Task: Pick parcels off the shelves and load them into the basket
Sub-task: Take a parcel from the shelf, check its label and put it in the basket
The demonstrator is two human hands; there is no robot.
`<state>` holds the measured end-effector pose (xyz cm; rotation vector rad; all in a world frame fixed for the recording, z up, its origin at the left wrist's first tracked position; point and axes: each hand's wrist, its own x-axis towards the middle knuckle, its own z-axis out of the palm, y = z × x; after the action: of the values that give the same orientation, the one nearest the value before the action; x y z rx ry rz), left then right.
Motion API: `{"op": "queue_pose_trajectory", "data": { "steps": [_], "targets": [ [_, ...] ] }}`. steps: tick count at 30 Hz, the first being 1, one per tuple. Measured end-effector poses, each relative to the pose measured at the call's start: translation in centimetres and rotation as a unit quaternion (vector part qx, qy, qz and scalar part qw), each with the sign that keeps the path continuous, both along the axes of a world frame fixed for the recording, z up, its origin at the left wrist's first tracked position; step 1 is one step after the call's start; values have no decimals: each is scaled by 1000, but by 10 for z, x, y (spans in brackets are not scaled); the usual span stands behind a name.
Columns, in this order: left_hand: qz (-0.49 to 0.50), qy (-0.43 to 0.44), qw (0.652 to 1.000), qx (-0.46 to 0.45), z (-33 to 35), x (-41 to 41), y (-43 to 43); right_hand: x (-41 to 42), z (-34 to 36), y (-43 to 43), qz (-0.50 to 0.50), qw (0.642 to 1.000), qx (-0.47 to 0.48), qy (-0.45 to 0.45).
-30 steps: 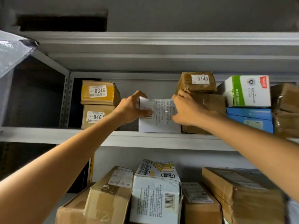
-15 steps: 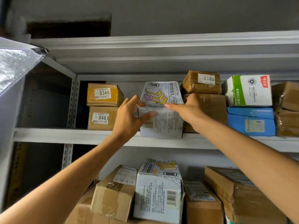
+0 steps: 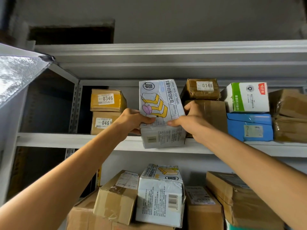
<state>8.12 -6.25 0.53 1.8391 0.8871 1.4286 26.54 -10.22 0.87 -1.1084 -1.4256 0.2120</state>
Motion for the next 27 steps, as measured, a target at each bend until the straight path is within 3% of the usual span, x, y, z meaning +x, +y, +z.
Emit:
{"op": "queue_pose_trajectory", "data": {
  "steps": [4,11,17,22,27],
  "targets": [
    [-8,-44,998,32,-6,-5,-3,-3,0,-2,9,1000,14,6],
    [-48,-113,973,197,-1,-19,-7,-3,6,-1,51,989,132,-49],
    [-32,-71,957,278,-18,-19,3,2,-16,15,22,986,157,-55],
    [-21,-54,957,283,-14,-18,-3,11,-14,6,86,980,176,22],
    [7,13,945,325,-10,-11,-19,10,-2,10,176,961,136,166]
  ]
}}
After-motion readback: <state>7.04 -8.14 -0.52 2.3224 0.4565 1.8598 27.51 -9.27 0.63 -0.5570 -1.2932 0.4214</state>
